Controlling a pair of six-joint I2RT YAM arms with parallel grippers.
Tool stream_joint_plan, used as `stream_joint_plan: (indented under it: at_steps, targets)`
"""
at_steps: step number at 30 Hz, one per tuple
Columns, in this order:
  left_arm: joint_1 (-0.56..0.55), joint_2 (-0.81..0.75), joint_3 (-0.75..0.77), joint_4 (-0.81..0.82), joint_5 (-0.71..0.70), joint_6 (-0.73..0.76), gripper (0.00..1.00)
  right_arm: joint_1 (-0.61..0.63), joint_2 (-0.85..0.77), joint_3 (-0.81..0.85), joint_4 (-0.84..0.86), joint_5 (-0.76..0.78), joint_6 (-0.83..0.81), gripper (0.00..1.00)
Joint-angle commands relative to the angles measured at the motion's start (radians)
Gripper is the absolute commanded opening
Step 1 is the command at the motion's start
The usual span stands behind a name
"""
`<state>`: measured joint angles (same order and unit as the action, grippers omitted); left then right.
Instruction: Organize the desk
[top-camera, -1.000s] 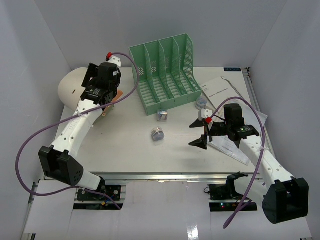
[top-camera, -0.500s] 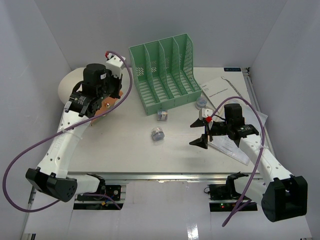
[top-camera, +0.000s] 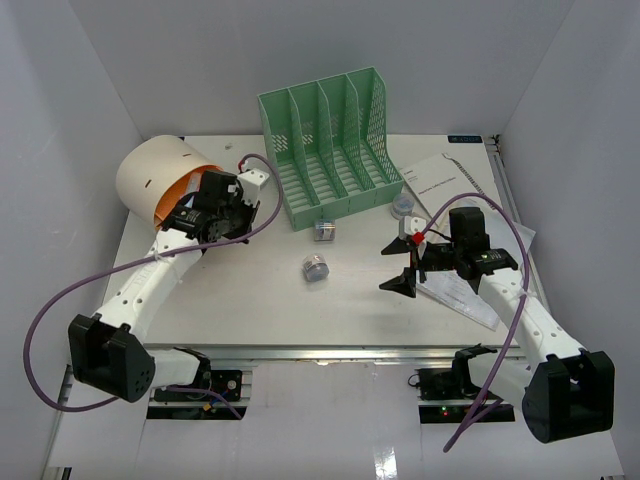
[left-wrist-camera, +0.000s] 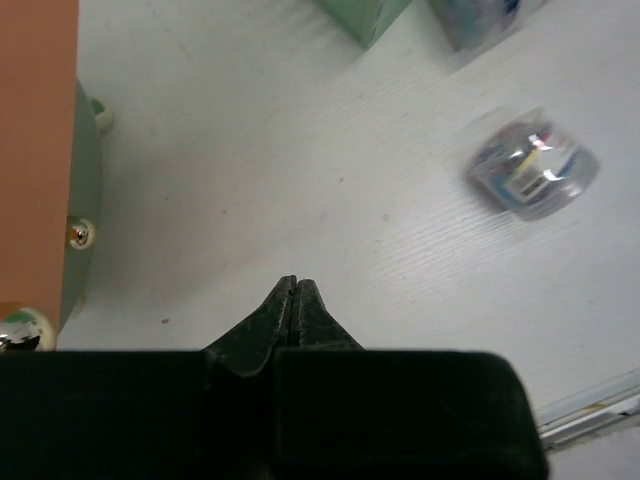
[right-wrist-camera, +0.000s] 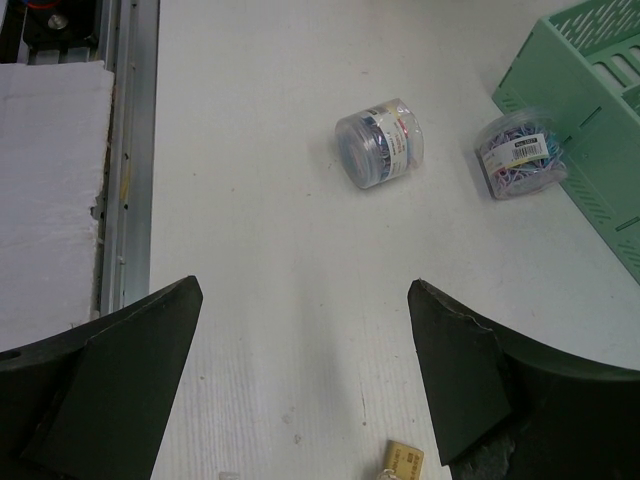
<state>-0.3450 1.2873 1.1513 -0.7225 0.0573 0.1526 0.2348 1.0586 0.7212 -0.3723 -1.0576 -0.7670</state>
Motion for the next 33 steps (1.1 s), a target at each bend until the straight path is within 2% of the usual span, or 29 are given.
stream_joint_plan:
  at_steps: [1, 9, 11, 13, 16, 21, 25, 33]
  targets:
    - [-0.002, -0.016, -0.077, 0.126, -0.152, 0.067, 0.07, -0.009, 0.008, 0.006, -0.017, -0.019, -0.011, 0.90]
    - [-0.002, 0.037, -0.061, 0.206, -0.385, 0.132, 0.10, -0.012, 0.013, 0.007, -0.020, -0.015, -0.012, 0.90]
    - [-0.002, 0.048, -0.039, 0.222, -0.448, 0.149, 0.27, -0.012, 0.014, 0.007, -0.020, -0.012, -0.014, 0.90]
    - [-0.002, 0.054, -0.024, 0.245, -0.505, 0.169, 0.51, -0.012, 0.014, 0.007, -0.020, -0.012, -0.012, 0.90]
    - [0.000, 0.069, 0.002, 0.255, -0.545, 0.191, 0.74, -0.015, 0.012, 0.009, -0.022, -0.012, -0.015, 0.90]
    - [0.003, 0.090, 0.030, 0.259, -0.589, 0.216, 0.90, -0.020, 0.009, 0.012, -0.027, -0.013, -0.015, 0.90]
    - [0.011, 0.101, 0.034, 0.292, -0.606, 0.245, 0.98, -0.026, 0.008, 0.012, -0.029, -0.017, -0.014, 0.90]
    - [0.038, 0.150, 0.073, 0.307, -0.601, 0.245, 0.98, -0.040, -0.005, 0.014, -0.034, -0.027, -0.016, 0.90]
